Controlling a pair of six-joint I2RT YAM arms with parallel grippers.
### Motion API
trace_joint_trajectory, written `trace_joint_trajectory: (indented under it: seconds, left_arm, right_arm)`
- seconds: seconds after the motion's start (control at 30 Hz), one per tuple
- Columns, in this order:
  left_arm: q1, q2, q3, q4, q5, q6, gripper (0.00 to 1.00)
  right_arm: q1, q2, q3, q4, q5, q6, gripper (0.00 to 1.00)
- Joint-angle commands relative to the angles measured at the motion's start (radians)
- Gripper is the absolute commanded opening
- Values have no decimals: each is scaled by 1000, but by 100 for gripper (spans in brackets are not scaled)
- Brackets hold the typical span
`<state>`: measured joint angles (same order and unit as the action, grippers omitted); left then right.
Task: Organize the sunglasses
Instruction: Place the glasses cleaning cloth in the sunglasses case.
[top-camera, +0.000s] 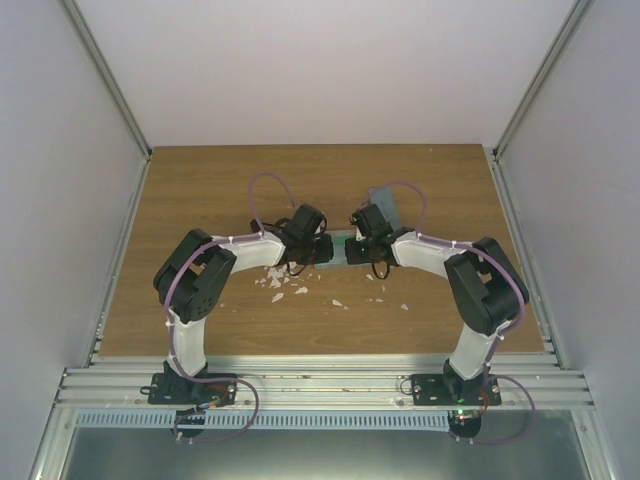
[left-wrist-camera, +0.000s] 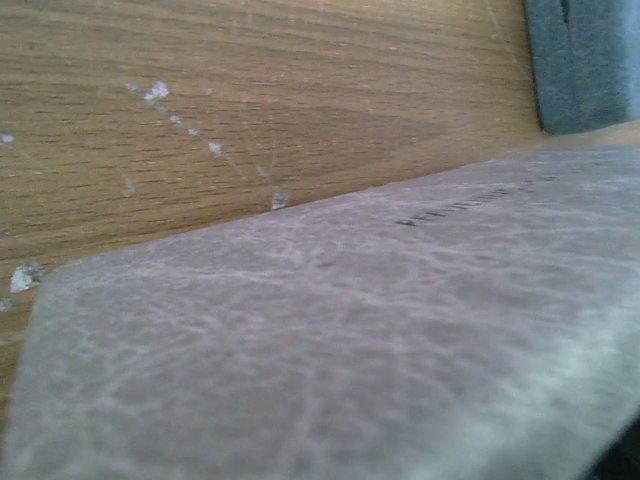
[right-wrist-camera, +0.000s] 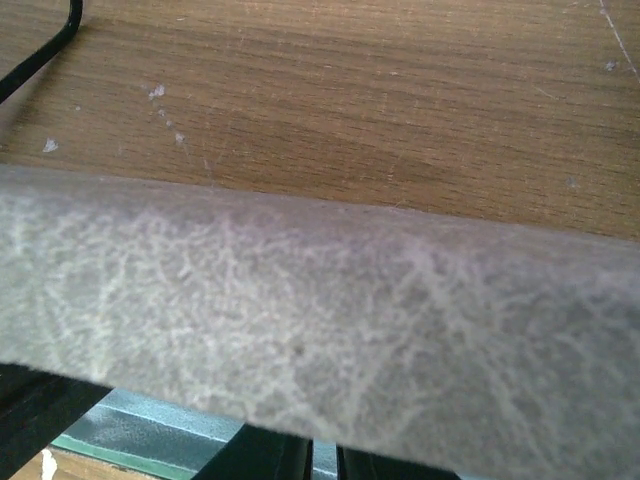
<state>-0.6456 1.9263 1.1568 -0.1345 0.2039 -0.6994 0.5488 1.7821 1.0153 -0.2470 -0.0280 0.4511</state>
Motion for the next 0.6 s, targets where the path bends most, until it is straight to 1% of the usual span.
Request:
trace_joint_trajectory:
  seconds: [0.0, 0.23, 0.3, 0.43, 0.57]
  left_arm:
    - [-10, 21, -32, 103, -71, -20, 8]
    - [-32, 34, -64, 118, -184, -38, 8]
    - [-36, 37, -69, 108, -196, -47, 8]
    - [-42, 34, -83, 84, -266, -64, 8]
    - [-43, 25, -90, 56, -286, -78, 8]
  right_arm:
    - [-8, 25, -22, 81, 9, 21, 9]
    - [-8, 38, -57, 150, 113, 43, 9]
    - [-8, 42, -58, 157, 139, 46, 8]
    - [-9, 37, -72, 170, 217, 66, 8]
    - [-8, 36, -80, 178, 294, 87, 8]
